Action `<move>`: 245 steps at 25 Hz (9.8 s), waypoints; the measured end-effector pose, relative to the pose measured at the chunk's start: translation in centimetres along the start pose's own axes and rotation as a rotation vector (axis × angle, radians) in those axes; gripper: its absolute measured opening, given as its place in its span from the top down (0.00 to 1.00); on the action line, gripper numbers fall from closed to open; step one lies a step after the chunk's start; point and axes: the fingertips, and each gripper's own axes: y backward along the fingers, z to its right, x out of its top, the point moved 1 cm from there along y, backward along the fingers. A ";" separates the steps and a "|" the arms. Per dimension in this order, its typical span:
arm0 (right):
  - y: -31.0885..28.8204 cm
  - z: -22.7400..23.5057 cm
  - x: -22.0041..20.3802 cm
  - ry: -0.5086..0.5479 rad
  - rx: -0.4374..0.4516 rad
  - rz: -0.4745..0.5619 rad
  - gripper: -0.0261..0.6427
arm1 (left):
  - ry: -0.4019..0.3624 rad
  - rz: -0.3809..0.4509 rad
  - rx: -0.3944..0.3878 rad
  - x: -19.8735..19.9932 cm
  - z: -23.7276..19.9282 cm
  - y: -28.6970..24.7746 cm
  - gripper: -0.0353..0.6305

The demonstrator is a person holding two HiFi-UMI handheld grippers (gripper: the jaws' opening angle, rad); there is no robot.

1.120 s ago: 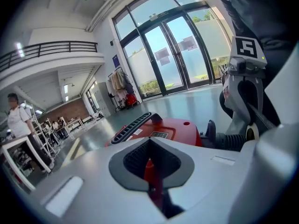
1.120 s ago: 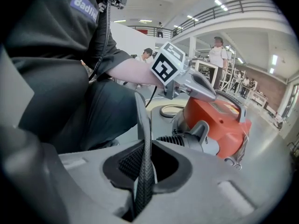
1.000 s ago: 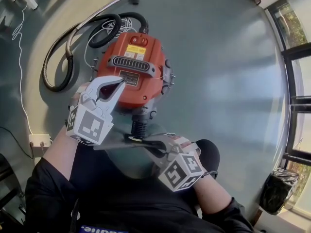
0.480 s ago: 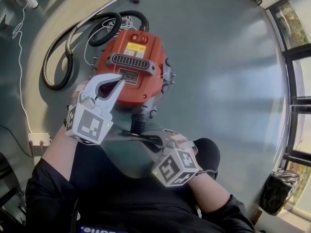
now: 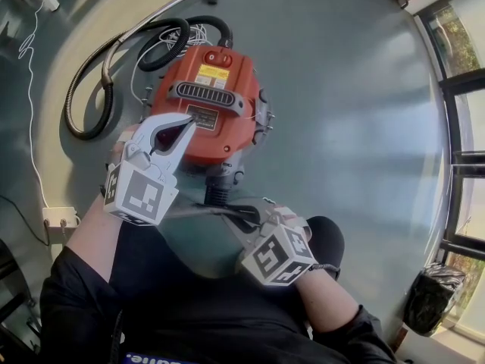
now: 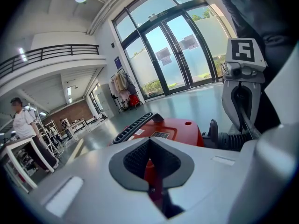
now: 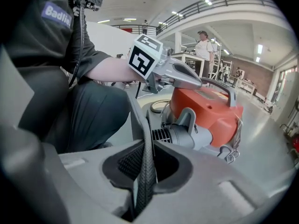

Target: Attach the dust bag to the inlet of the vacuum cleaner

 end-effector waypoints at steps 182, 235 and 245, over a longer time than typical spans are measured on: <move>44.2 -10.6 28.0 -0.094 -0.155 0.115 0.97 | 0.472 -0.080 0.099 45.9 2.1 40.4 0.92; 53.4 -27.2 31.3 -0.239 -0.234 0.559 0.97 | 0.429 0.075 -0.080 50.6 18.2 49.8 0.92; 53.6 -27.6 31.6 -0.227 -0.227 0.555 0.97 | 0.433 0.075 -0.065 50.8 18.4 50.5 0.92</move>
